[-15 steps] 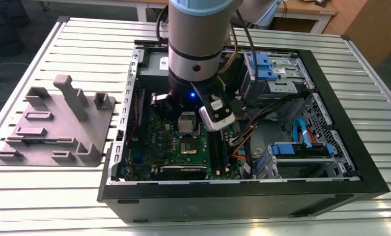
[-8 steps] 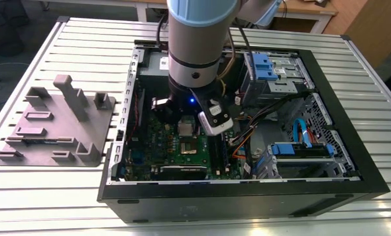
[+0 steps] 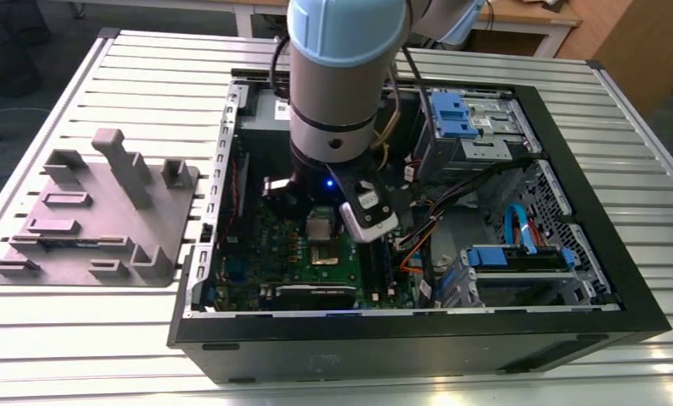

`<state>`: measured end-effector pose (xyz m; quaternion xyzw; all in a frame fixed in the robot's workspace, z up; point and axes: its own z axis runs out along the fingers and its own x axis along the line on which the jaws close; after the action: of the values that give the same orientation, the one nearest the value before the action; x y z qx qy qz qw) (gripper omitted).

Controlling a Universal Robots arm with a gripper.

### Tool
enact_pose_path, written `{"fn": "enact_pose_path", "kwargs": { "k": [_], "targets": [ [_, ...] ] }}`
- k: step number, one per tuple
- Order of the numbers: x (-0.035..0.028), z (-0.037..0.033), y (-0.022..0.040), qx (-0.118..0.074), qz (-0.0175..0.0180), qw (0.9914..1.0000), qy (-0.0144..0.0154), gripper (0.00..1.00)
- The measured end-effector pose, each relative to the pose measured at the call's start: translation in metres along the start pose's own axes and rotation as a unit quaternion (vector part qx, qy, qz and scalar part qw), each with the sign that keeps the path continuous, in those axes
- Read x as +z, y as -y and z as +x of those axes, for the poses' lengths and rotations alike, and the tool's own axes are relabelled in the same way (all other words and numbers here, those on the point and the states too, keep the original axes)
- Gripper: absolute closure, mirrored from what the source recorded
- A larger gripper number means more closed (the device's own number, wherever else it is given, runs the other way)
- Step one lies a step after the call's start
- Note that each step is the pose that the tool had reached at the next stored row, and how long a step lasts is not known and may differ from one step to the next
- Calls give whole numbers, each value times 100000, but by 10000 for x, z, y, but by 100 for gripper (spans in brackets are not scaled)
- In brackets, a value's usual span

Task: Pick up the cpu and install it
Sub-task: 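Place the cpu into insertion slot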

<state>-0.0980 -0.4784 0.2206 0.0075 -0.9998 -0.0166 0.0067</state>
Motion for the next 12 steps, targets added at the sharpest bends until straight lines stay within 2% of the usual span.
{"fn": "enact_pose_path", "kwargs": {
  "k": [2, 9, 12],
  "targets": [
    [33, -1, 3, -5, 6, 100000, 84, 53],
    [124, -2, 8, -31, 16, 99996, 893, 53],
    [161, -2, 10, -35, 22, 99995, 1041, 53]
  ]
}}
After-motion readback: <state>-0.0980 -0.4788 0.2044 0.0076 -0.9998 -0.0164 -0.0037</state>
